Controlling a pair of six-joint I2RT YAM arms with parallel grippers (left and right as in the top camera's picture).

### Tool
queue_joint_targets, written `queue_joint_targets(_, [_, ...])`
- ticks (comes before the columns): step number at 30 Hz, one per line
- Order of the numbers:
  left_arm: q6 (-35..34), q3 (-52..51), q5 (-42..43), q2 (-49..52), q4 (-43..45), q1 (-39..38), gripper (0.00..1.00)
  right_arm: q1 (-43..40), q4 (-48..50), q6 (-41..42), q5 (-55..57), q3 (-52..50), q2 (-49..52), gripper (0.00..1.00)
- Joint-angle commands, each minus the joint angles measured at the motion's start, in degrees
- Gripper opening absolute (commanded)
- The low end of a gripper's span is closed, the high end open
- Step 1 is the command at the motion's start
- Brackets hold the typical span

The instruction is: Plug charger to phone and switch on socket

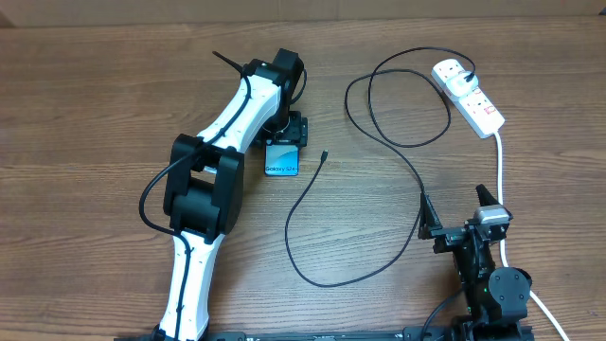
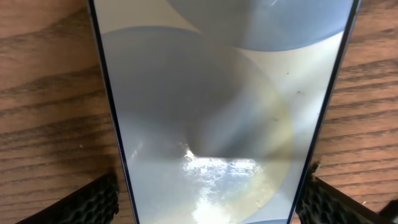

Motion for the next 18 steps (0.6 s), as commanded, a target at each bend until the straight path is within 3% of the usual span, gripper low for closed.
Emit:
queue_joint_targets(1, [1.01, -0.5, 1.84, 3.06, 0.57, 0.37, 0.84, -0.17, 0.31, 0.15, -0.04, -0.59, -0.31, 1.0])
queue_joint_targets(18, [0.79, -0.48, 3.28, 3.06, 0.92, 0.37, 0.78, -0.17, 0.31, 0.15, -0.04, -0.59, -0.31, 1.0])
